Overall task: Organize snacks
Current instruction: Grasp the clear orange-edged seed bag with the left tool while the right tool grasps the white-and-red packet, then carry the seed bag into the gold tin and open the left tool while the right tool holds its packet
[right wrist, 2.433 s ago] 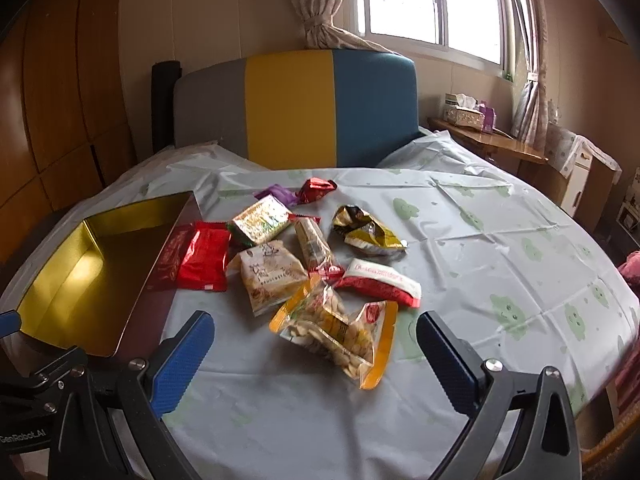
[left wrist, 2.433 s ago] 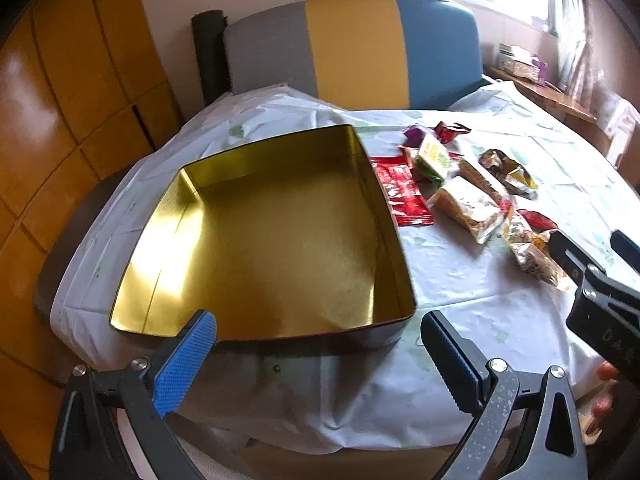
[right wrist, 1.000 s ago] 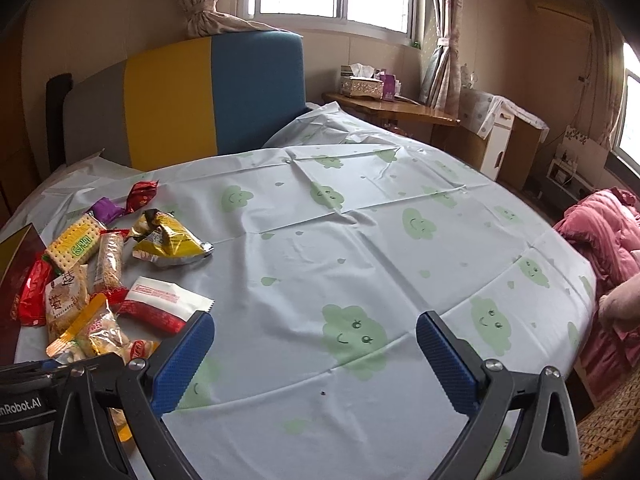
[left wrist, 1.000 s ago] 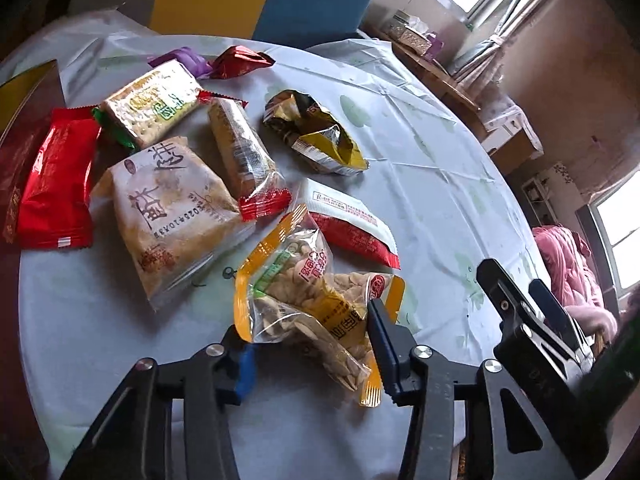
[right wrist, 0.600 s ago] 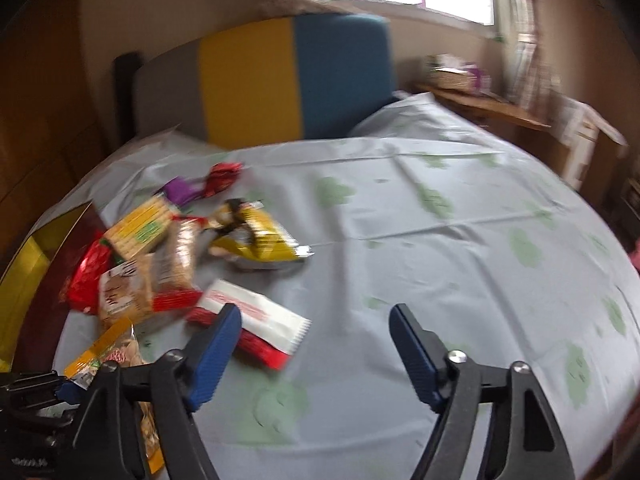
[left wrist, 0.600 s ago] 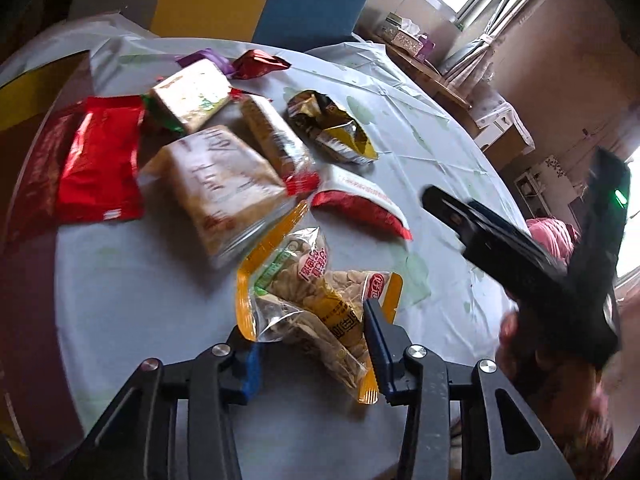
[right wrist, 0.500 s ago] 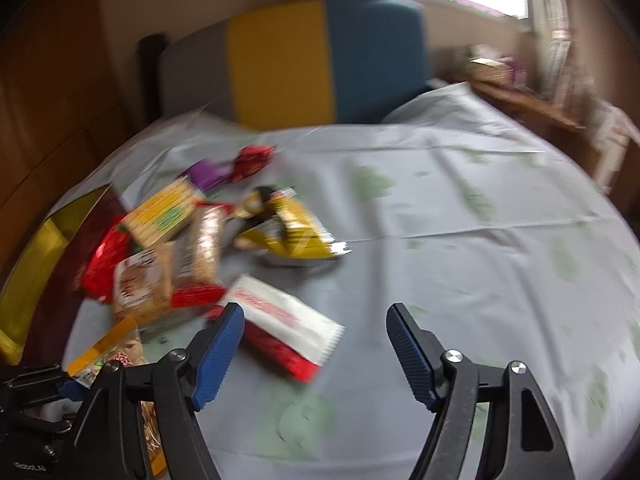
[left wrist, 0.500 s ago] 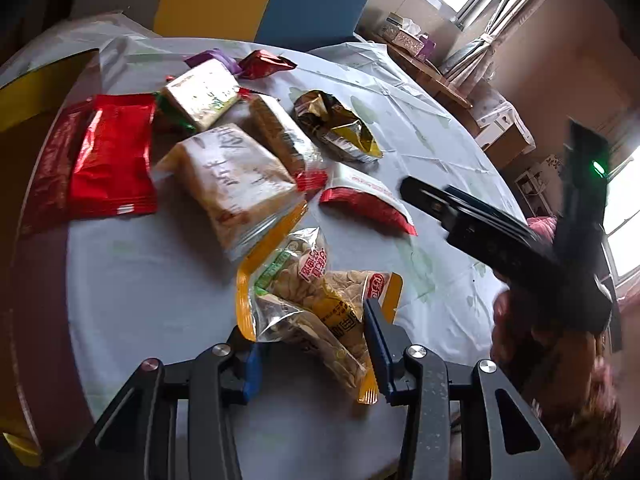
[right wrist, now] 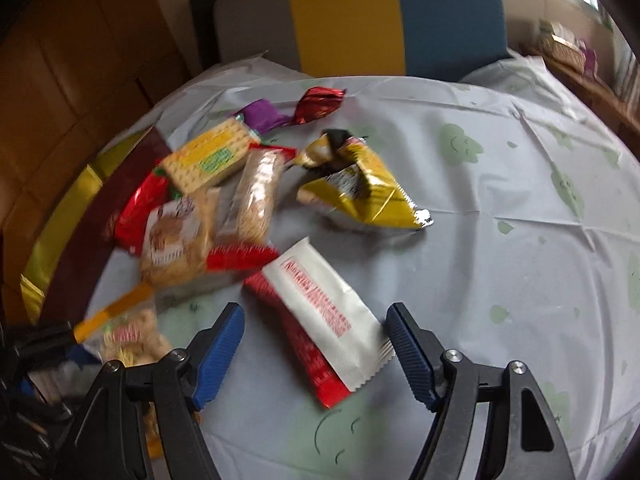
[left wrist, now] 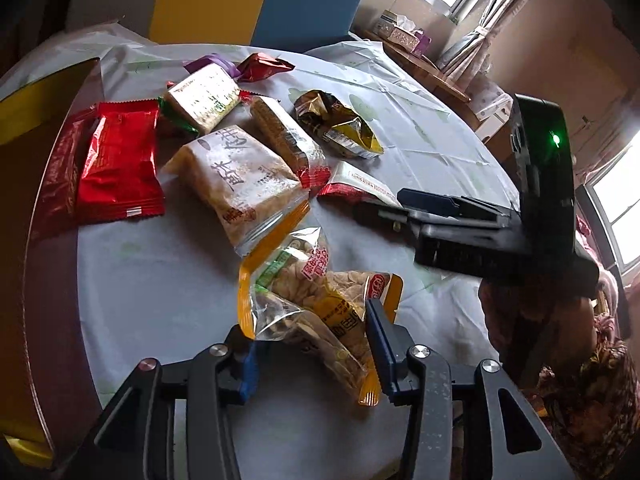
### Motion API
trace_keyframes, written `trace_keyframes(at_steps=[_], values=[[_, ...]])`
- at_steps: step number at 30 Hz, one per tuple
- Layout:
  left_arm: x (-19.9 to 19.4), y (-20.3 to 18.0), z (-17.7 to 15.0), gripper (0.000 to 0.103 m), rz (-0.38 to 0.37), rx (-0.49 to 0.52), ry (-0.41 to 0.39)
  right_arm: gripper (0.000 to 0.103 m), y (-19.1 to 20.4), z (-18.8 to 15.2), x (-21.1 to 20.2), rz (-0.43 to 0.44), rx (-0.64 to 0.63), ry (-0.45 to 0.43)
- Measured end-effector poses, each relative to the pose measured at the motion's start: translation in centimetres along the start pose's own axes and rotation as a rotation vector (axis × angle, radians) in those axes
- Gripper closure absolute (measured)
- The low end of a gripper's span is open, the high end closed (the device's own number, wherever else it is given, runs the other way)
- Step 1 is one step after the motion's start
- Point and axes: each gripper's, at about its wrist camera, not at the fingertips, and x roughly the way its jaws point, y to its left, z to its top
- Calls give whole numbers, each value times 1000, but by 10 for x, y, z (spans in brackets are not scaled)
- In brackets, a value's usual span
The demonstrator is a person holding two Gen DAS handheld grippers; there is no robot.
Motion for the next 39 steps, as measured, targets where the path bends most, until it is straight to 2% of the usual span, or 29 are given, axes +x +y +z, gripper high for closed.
trace_keyframes(at_steps=[2, 3, 4, 12, 22, 28, 34, 39], values=[[1, -3, -1, 57, 9, 22, -3, 36, 2, -2, 1, -29, -28, -5], [0, -4, -1, 57, 9, 33, -3, 46, 3, -2, 2, -57, -30, -17], [0, -5, -2, 58, 9, 38, -3, 50, 1, -3, 2, -69, -24, -24], [-2, -5, -5, 61, -7, 34, -11, 61, -11, -12, -4, -82, 44, -120], [-30, -10, 5, 62, -53, 42, -63, 62, -8, -14, -2, -92, 46, -143], [-61, 8, 15, 62, -86, -17, -111, 62, -8, -13, 0, -94, 45, -146], [-93, 49, 30, 62, -12, -71, -176, 62, -7, -13, 0, -100, 40, -148], [-105, 106, 42, 62, 87, -166, -161, 62, -8, -14, -1, -93, 44, -151]])
